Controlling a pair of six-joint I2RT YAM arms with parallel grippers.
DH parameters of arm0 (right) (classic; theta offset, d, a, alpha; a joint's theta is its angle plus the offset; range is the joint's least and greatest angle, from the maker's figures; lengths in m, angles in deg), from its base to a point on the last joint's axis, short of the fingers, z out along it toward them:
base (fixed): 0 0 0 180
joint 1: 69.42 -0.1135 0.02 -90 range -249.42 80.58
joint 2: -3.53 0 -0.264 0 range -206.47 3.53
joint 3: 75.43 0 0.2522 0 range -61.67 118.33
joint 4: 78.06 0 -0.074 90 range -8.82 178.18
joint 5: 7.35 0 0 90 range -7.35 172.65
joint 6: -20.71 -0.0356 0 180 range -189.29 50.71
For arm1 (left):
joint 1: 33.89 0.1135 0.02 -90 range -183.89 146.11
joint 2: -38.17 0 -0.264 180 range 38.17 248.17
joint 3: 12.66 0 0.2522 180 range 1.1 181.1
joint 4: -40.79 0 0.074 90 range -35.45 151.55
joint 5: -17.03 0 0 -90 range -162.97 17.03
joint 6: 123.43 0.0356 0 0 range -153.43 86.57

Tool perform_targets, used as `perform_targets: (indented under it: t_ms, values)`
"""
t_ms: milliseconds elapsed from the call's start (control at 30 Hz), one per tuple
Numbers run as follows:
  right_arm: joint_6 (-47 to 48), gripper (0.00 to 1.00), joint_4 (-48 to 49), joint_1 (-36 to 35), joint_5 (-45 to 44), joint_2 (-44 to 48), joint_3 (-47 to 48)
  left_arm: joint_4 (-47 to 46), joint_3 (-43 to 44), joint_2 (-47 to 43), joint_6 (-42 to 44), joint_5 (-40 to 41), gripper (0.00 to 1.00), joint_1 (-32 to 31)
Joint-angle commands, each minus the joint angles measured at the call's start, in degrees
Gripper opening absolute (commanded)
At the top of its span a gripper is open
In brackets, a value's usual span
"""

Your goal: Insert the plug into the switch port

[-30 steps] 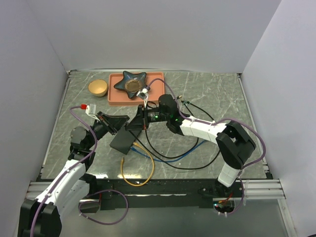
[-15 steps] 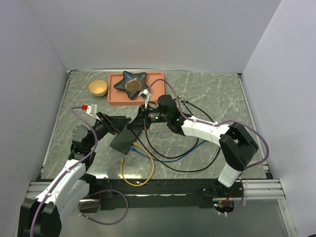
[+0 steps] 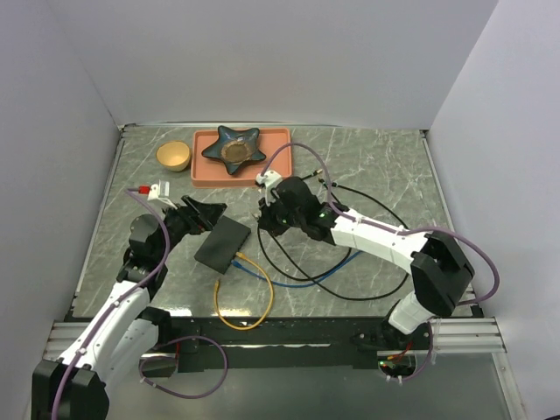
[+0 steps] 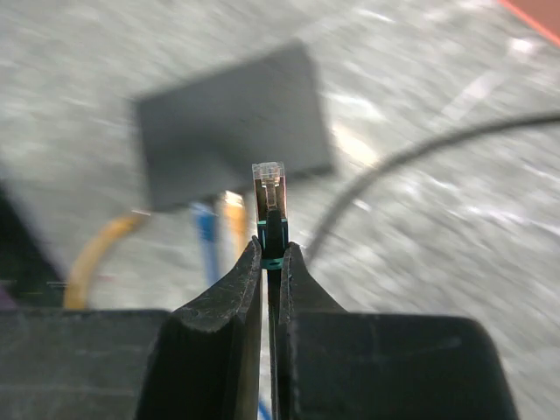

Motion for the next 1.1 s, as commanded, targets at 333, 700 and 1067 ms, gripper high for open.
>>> perform_targets:
  t_ms: [333, 700, 1067]
  values:
    - [20.1, 0.0, -8.3, -13.7, -30.7, -1.0, -0.6, 10.3, 6.8, 12.9, 5.5, 1.3, 0.85, 4.2]
    - [25.1, 0.0, -6.9, -15.9, -26.5, -4.0, -0.3, 5.4, 5.2, 21.5, 5.5, -11.9, 0.86, 11.5]
    - [23.2, 0.0, -7.6, -15.6, -23.5, -8.5, 3.6, 4.8, 4.3, 22.9, 6.2, -10.6, 0.82, 12.3]
